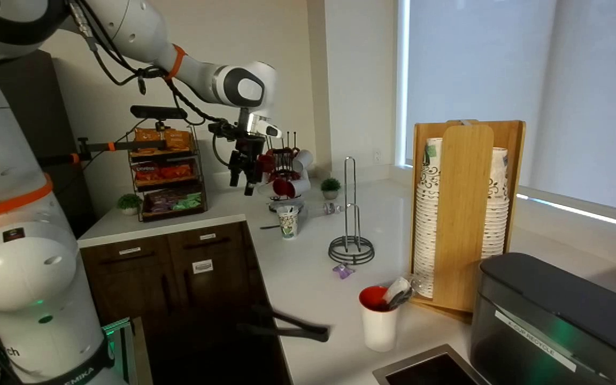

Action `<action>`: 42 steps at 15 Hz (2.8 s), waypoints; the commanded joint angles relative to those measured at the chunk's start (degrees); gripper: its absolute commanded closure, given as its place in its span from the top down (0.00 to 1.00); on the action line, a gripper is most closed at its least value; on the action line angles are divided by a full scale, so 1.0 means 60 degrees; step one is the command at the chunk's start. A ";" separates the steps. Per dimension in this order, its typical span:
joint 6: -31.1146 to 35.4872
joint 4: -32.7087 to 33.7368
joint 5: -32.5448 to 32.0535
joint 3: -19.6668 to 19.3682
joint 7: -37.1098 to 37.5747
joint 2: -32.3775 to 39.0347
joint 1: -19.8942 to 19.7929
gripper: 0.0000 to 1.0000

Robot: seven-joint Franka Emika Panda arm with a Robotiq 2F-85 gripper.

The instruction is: Pick up the paper cups on the left and move them to the right

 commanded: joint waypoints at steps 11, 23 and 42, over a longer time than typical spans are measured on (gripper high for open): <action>0.1541 0.0468 -0.0944 0.0133 0.1117 0.0369 -0.0094 1.00; 0.2028 0.4050 -0.2822 -0.0100 -0.0571 0.3270 0.0168 1.00; 0.1924 0.4159 -0.2847 0.0127 -0.0764 0.3603 0.0419 1.00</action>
